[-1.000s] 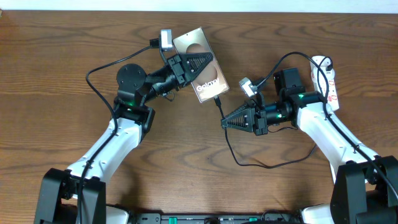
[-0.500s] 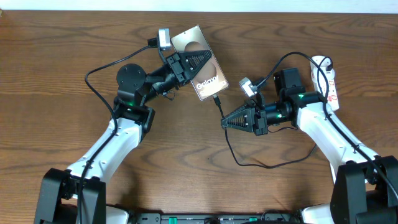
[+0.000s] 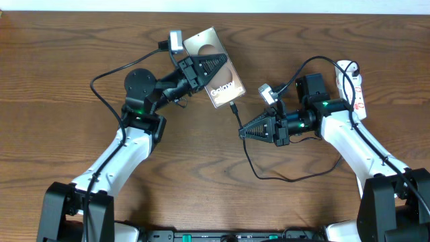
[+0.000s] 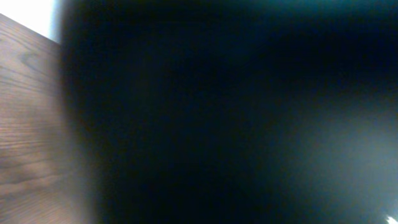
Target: Plug charger to phone and switch on socket
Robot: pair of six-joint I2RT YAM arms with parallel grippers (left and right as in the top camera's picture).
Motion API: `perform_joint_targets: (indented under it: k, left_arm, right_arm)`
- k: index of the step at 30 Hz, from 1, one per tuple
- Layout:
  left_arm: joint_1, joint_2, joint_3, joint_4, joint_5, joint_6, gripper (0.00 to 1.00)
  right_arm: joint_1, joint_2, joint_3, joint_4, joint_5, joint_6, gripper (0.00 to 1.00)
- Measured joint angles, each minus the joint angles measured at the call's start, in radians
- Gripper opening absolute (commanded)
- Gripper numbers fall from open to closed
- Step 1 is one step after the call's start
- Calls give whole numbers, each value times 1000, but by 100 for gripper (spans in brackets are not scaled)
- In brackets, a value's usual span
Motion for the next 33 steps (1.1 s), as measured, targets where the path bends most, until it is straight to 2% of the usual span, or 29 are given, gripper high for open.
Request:
perform_joint_targets:
  k: [33]
  left_arm:
    - [5, 0, 0, 0, 24, 0, 7]
  right_arm:
    - [0, 0, 0, 0, 0, 32, 1]
